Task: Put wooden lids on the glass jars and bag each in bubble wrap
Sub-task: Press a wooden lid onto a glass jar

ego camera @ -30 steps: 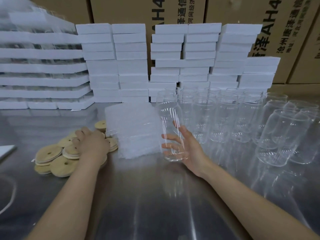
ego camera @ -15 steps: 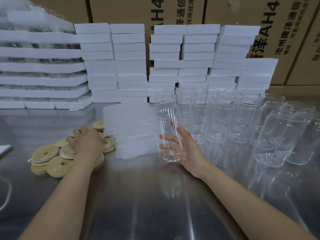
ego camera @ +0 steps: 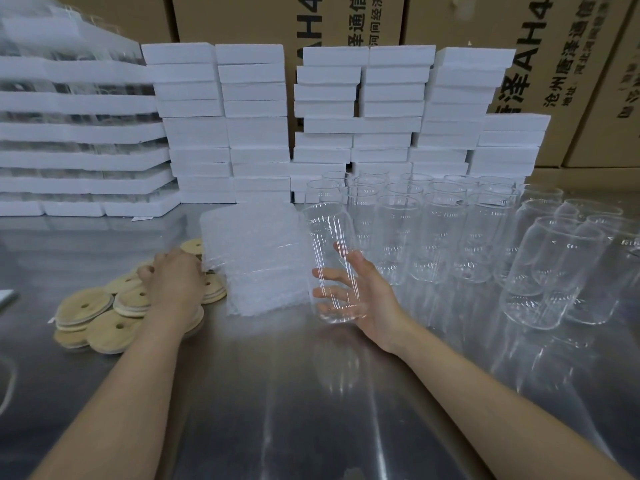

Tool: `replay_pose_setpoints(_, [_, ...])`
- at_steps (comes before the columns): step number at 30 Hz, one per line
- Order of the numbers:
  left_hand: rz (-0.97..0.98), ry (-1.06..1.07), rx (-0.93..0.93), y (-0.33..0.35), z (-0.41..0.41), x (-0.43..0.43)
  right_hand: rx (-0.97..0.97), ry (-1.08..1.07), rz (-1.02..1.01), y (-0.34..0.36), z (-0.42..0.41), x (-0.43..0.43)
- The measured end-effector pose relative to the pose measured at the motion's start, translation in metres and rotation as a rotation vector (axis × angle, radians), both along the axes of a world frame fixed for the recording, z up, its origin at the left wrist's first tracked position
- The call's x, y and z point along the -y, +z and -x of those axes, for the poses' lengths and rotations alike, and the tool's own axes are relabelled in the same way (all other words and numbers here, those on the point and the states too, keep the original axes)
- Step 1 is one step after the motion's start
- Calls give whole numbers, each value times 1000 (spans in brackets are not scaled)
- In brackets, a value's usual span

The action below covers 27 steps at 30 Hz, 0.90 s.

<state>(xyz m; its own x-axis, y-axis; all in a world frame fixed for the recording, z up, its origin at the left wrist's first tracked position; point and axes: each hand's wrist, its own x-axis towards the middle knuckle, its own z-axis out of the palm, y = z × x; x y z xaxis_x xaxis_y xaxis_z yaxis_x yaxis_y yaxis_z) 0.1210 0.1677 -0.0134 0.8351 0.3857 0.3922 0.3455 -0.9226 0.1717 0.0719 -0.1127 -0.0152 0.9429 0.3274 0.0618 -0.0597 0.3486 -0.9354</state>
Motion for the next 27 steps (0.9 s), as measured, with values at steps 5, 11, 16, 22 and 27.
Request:
replay_pose_setpoints(5, [142,29,-57,0,3,3,12,4,5,-2,-2,1])
replay_pose_setpoints(11, [50,-19,-90,4,2,-3,26,-3,3,-4,-4,1])
replay_pose_setpoints(16, [141,-211,-128,1,6,1,28,2,16,-4,-4,1])
replay_pose_setpoints(22, [268,-173,84,4,7,0,27,-22,6,-4,-3,2])
replay_pose_setpoints(27, [487,-245,826,32,22,9,131,-147,63,-14,2,19])
